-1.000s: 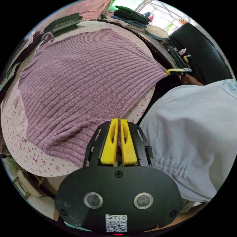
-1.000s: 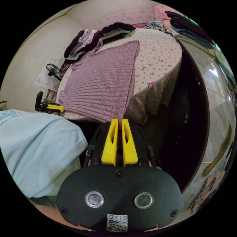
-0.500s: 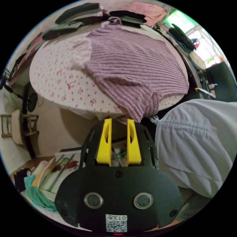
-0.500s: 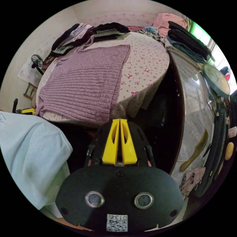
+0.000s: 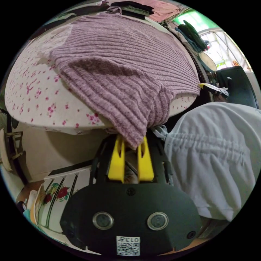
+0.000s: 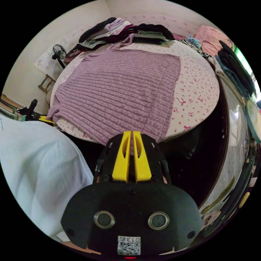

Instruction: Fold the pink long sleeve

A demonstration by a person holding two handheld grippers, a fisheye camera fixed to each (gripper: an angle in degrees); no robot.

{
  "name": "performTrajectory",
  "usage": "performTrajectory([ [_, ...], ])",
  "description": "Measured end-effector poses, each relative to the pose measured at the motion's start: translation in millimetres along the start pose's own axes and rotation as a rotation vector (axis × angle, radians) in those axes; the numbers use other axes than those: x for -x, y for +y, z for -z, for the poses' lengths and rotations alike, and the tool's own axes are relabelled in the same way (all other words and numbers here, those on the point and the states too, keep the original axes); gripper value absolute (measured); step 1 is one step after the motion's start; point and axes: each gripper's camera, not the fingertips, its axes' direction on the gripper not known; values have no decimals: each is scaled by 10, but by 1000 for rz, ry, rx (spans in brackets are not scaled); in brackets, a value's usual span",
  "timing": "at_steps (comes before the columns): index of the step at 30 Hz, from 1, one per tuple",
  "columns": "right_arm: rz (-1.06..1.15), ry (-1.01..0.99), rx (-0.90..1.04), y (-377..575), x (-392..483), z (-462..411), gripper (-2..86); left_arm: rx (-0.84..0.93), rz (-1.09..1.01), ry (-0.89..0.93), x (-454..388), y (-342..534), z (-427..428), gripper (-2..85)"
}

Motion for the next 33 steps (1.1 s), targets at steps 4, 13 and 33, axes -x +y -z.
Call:
performTrajectory([
  [4,16,22,28,-44,161,-85,1,25,-112,79,-18,158,247,9],
  [13,-68,-14,-16,155,192,-18,14,7,-303,392,196,334,1630,-1],
  [33,340,264,43,-27,1397,-489,58,-649,-110,420,662,390,2970,-1],
])
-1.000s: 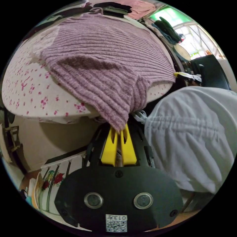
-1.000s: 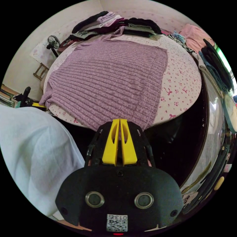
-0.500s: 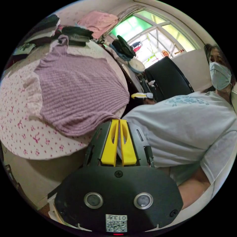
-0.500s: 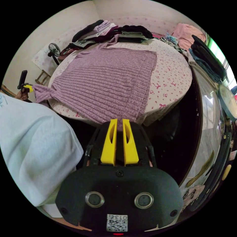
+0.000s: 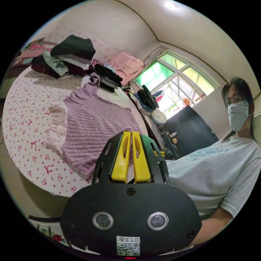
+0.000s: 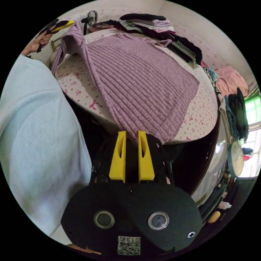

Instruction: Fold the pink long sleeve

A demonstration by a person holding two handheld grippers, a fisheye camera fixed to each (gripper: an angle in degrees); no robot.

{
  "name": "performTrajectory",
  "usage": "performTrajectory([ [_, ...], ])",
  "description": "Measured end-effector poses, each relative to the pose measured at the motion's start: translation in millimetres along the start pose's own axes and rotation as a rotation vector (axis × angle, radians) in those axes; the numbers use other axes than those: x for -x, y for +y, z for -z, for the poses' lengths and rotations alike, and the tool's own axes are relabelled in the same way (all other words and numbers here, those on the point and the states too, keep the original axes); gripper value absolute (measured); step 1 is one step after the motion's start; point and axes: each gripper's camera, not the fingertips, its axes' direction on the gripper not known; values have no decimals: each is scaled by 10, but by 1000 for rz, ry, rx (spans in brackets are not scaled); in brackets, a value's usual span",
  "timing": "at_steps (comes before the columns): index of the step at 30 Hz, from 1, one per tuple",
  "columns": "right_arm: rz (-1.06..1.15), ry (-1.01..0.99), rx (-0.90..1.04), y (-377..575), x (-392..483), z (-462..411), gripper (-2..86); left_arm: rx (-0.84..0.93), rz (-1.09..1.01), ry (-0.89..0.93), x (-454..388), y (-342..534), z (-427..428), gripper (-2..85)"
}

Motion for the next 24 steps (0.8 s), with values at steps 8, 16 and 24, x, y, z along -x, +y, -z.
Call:
performTrajectory([
  [8,-149,36,4,-144,-203,16,16,-35,9,-18,-66,-87,238,-2],
  [16,-68,-164,-169,-370,-278,208,84,-20,-8,-35,-74,-317,298,-2],
  [24,28,-81,-4,-593,79,-197,31,-50,19,-48,-44,-383,373,-3],
])
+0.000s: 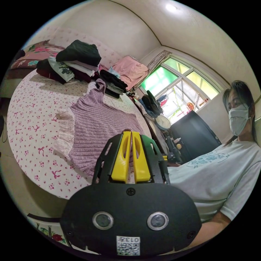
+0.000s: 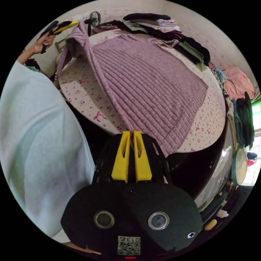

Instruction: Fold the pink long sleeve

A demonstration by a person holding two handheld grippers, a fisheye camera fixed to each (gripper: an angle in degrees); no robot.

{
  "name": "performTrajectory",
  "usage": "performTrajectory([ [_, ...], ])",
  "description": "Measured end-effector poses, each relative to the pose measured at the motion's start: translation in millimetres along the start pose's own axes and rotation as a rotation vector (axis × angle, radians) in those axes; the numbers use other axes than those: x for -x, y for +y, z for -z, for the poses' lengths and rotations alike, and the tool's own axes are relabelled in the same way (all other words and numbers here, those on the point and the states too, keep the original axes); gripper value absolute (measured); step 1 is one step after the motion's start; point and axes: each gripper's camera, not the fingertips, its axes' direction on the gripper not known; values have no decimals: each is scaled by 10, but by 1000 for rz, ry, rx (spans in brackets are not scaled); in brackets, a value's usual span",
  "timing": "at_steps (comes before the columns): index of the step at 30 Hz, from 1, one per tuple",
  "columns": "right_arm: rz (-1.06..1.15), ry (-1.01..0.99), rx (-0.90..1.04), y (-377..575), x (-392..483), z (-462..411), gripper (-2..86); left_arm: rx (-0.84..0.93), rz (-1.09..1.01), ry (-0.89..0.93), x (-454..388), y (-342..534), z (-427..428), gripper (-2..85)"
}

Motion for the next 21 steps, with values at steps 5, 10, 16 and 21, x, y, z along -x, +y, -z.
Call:
performTrajectory([
  [5,-47,53,-99,-68,-166,138,17,-40,7,2,37,-83,46,-3],
  [10,-85,106,-145,-367,-455,243,13,-46,-17,-7,133,-428,-65,-3],
  [16,-98,134,-91,-963,-933,50,13,18,-36,-35,456,-1090,-449,-2],
  [21,-102,95,-8,-1406,-1288,-258,18,93,16,-87,834,-1368,-849,-2],
])
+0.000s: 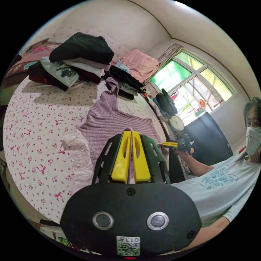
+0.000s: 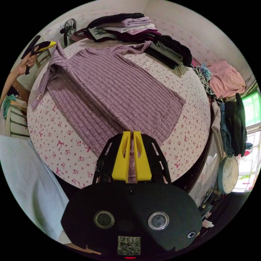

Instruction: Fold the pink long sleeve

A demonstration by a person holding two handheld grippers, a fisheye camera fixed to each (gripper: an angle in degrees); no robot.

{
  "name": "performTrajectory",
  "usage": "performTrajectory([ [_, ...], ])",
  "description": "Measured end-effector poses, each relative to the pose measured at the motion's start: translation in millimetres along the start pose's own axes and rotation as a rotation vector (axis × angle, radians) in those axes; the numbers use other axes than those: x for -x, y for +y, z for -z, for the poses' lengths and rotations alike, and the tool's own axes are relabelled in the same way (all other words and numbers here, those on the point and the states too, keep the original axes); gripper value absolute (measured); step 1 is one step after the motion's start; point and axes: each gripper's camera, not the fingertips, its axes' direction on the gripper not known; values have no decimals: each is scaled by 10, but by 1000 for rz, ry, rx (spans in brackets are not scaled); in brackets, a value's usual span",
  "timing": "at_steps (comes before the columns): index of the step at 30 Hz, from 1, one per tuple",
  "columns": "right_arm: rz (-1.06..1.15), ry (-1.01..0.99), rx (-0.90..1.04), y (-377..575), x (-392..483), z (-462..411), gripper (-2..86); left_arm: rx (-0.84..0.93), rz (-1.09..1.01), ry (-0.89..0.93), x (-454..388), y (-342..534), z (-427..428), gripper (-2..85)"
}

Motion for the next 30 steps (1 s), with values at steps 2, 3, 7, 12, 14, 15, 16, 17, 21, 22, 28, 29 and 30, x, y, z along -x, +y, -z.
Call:
performTrajectory([
  [2,-4,3,3,-106,-58,-67,22,8,53,-14,193,-37,-143,-2],
  [3,-2,7,4,-164,-85,-113,26,10,73,-15,250,-35,-175,-1],
  [7,-27,-5,22,-284,-194,-266,57,-7,208,-87,553,70,-242,3],
  [12,-251,-81,-59,-179,-531,-171,73,-43,237,-83,676,342,-1,22],
  [14,-268,-111,-93,-102,-547,-132,70,66,165,-112,614,476,-20,46],
  [15,-258,-128,-106,-59,-526,-115,70,98,144,-129,584,508,-42,54],
  [16,-255,-130,-111,-37,-509,-106,69,161,102,-154,525,567,-104,66],
  [17,-252,-128,-123,7,-474,-84,68,211,70,-178,479,619,-185,75],
  [21,-286,-128,-110,129,-397,-126,66,291,24,-217,448,666,-511,79],
  [22,-296,-123,-97,141,-397,-155,67,302,28,-209,473,653,-629,73],
  [28,-412,-67,-9,225,-578,-385,77,391,8,-281,489,653,-907,15],
  [29,-436,-70,-13,232,-636,-409,80,377,9,-277,491,671,-848,12],
  [30,-457,-82,-27,228,-688,-424,81,366,12,-272,494,685,-812,12],
])
